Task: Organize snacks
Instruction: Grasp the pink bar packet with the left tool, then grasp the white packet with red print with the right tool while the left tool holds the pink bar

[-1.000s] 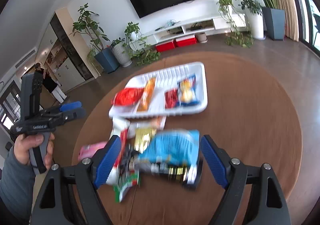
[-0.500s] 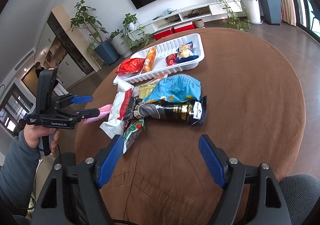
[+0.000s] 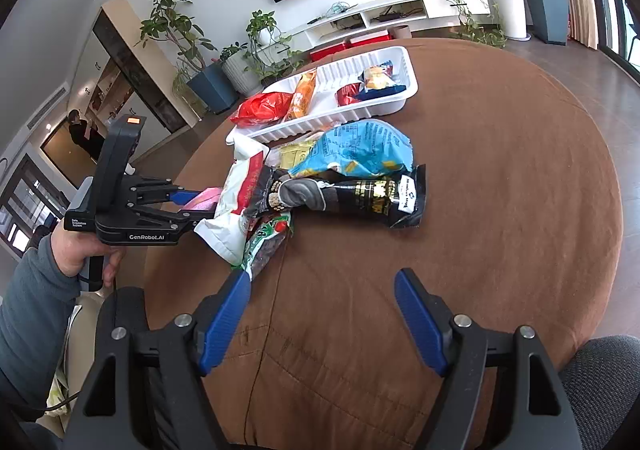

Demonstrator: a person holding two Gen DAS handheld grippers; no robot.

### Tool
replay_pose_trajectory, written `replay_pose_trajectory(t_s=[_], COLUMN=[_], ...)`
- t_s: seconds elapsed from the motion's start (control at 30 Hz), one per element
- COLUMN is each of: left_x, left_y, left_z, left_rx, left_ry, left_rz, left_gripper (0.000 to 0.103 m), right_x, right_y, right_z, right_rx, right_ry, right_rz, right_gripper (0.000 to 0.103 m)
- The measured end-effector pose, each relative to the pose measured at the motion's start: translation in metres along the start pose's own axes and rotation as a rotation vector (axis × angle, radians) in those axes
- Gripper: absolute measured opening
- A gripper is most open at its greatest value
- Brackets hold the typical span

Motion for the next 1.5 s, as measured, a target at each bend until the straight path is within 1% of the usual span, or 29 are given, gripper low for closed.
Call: replay_pose_trajectory(t_s=[0.13,0.27,0.3,0.47,0.7,0.83,0.9,0.97,1.03,1.1,1.13,1.2,1.3,1.37,1.5], left_x=[-0.004,-0.003,-0.003,0.001,0.021,0.038,0.046,0.049,0.055,0.063,0.068,0.075,0.084,0.084,0.082], left_y=[-0.001,0.002,0.002,0.009,0.022,0.038,0.052,0.061,0.068,0.074,0.077,0.083,0.088,0.092,0.102], left_z=[-0.003,-0.003,-0.002,-0.002,-0.011,-0.012,-0.013,-0.013,-0.012,-0.015,-0.016,-0.019,-0.023,-0.025,-0.029], left_rx=[0.04,0.073,0.08,0.127,0.27,0.379,0.433,0.47,0.508,0.547,0.565,0.585,0.612,0.622,0.644], left_ry=[0.014,0.021,0.023,0.038,0.094,0.138,0.163,0.172,0.185,0.201,0.212,0.226,0.259,0.273,0.29], left_rz=[-0.001,0.007,0.008,0.026,0.1,0.171,0.195,0.218,0.25,0.287,0.306,0.332,0.375,0.38,0.386], left_gripper=[0.031,0.031,0.029,0.026,0.026,0.026,0.026,0.026,0.026,0.026,0.026,0.026,0.026,0.026,0.026], right_x=[0.0,-0.001,-0.001,-0.002,-0.007,-0.014,-0.02,-0.032,-0.051,-0.07,-0.078,-0.086,-0.098,-0.106,-0.122], right_y=[0.001,0.001,0.001,0.002,-0.01,-0.029,-0.042,-0.052,-0.062,-0.068,-0.071,-0.076,-0.079,-0.08,-0.078], right_z=[-0.001,-0.002,-0.003,-0.009,-0.03,-0.059,-0.076,-0.09,-0.096,-0.096,-0.097,-0.101,-0.109,-0.113,-0.116], right_rx=[0.007,0.006,0.007,0.017,0.067,0.131,0.178,0.216,0.237,0.227,0.213,0.213,0.24,0.239,0.259], right_ry=[0.0,-0.003,-0.004,-0.005,-0.03,-0.074,-0.094,-0.108,-0.096,-0.077,-0.087,-0.103,-0.097,-0.101,-0.055], right_rz=[-0.003,-0.009,-0.011,-0.018,-0.028,-0.022,-0.014,-0.033,-0.07,-0.124,-0.144,-0.159,-0.181,-0.202,-0.251], right_gripper=[0.077,0.076,0.076,0.073,0.071,0.07,0.07,0.068,0.066,0.063,0.063,0.062,0.059,0.058,0.056])
Point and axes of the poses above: each gripper's, at about its wrist camera, not at the fingertips, and x roughly against the way its jaws point, z to its right, y to its underside, the point moved 7 cm from there along -x, roughly the way its jaws point, and after that the axes turned 9 degrees about x, right-handed, at the moved point
